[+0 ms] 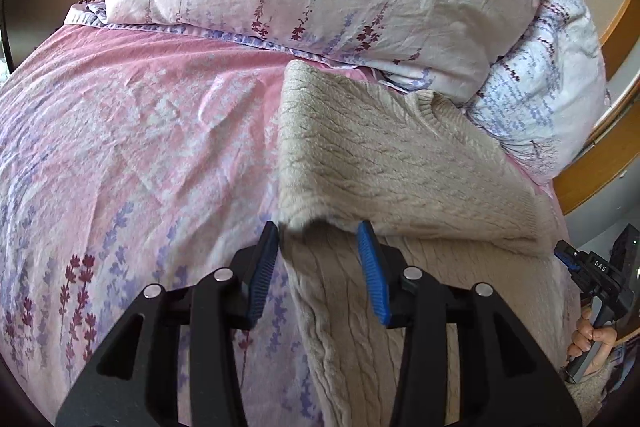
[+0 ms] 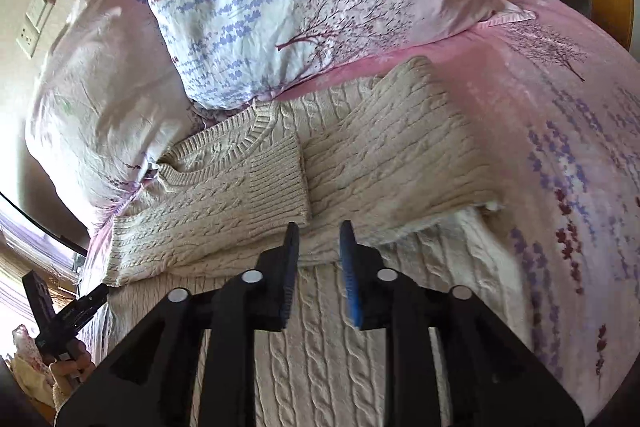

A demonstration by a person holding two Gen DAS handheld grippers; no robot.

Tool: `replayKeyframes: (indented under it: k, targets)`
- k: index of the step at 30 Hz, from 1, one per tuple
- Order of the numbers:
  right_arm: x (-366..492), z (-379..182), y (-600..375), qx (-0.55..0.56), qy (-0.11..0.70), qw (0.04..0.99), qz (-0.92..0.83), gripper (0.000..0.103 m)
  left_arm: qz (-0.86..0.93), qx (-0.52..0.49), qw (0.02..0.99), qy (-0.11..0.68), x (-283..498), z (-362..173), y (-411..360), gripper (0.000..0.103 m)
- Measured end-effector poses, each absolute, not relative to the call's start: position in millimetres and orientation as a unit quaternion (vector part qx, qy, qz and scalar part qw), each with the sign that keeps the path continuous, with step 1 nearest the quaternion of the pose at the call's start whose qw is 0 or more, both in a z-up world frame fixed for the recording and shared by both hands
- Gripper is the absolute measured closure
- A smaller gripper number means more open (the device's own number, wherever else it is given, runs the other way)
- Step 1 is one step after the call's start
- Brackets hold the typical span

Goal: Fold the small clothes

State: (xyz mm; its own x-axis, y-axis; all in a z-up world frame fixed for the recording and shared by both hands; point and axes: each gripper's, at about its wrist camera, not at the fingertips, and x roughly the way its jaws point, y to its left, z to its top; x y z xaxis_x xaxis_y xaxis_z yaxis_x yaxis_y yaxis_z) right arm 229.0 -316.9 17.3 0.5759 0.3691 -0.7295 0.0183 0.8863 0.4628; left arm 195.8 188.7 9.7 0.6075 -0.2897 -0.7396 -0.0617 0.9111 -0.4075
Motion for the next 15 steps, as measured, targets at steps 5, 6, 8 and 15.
replayKeyframes:
  k: [5,6,8,15]
  targets:
    - [182,20,-370,0.232,0.441,0.86,0.109,0.067,-0.121,-0.228,0.868,0.424,144,16,194,0.053]
    - [173,17,-380,0.238,0.444,0.857,0.11,0.068,-0.126,-0.231,0.867,0.423,134,15,194,0.053]
    - [154,10,-397,0.25,0.453,0.848,0.115,0.068,-0.133,-0.238,0.864,0.423,116,13,194,0.053]
    - [99,-14,-428,0.274,0.483,0.823,0.117,0.068,-0.147,-0.261,0.854,0.426,68,4,185,0.054]
